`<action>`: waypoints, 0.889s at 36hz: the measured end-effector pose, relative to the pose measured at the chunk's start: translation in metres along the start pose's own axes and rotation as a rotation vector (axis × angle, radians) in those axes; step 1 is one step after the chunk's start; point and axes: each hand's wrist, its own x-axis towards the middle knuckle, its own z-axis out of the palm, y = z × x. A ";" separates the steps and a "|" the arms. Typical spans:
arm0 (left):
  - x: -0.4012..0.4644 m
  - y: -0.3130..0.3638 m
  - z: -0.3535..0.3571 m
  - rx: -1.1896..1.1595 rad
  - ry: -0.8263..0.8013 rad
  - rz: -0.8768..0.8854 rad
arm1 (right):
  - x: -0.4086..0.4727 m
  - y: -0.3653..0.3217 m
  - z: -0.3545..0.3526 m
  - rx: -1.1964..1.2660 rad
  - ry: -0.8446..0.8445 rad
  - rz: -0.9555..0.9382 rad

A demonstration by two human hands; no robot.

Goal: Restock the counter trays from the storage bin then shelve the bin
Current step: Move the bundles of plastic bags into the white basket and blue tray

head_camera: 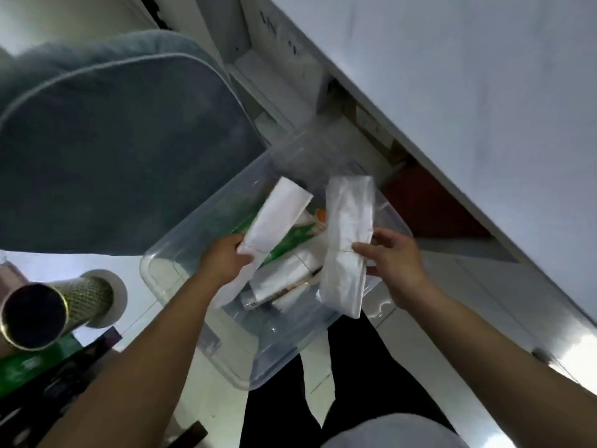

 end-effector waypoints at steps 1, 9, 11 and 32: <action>-0.017 0.007 -0.010 -0.101 0.015 -0.005 | -0.010 -0.004 -0.002 0.011 0.000 0.004; -0.143 0.040 -0.042 -0.765 -0.069 -0.033 | -0.086 -0.029 -0.011 0.100 -0.036 -0.047; -0.166 0.043 -0.040 -0.853 -0.094 0.015 | -0.108 -0.031 -0.012 0.118 -0.006 -0.084; -0.278 0.150 -0.013 -0.826 -0.480 0.555 | -0.335 0.014 -0.142 0.265 0.669 -0.440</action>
